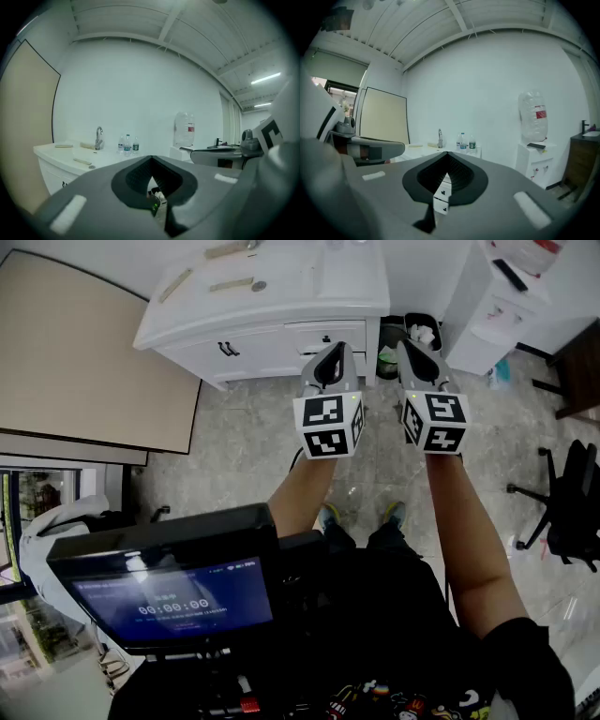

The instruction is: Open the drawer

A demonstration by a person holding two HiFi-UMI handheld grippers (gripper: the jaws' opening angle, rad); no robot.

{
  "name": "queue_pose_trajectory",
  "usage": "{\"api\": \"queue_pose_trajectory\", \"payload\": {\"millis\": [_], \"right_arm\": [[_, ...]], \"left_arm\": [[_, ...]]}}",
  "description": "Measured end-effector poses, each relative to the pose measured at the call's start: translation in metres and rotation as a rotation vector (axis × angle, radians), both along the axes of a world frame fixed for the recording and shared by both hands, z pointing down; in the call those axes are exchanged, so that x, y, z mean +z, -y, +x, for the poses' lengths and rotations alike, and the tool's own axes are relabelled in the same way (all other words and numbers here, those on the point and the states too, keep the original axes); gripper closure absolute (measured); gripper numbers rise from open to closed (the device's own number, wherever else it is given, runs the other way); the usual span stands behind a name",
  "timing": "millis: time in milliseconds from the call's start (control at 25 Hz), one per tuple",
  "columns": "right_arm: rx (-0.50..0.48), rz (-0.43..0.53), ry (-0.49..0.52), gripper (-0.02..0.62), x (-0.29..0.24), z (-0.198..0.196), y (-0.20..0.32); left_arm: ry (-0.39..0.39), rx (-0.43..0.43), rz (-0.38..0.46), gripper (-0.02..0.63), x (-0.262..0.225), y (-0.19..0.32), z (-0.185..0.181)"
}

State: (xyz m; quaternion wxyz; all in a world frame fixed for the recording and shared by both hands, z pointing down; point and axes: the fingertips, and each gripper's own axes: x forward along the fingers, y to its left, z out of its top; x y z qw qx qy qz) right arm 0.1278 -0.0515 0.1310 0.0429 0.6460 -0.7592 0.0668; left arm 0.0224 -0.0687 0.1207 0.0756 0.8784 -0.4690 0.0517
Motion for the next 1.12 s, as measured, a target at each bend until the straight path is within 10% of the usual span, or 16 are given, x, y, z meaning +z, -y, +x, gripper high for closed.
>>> {"api": "queue_pose_trajectory", "payload": {"millis": [1120], "right_arm": [[-0.089, -0.036, 0.001, 0.571, 0.057, 0.075, 0.006]], "left_arm": [[0.026, -0.150, -0.058, 0.606, 0.080, 0.024, 0.053]]}}
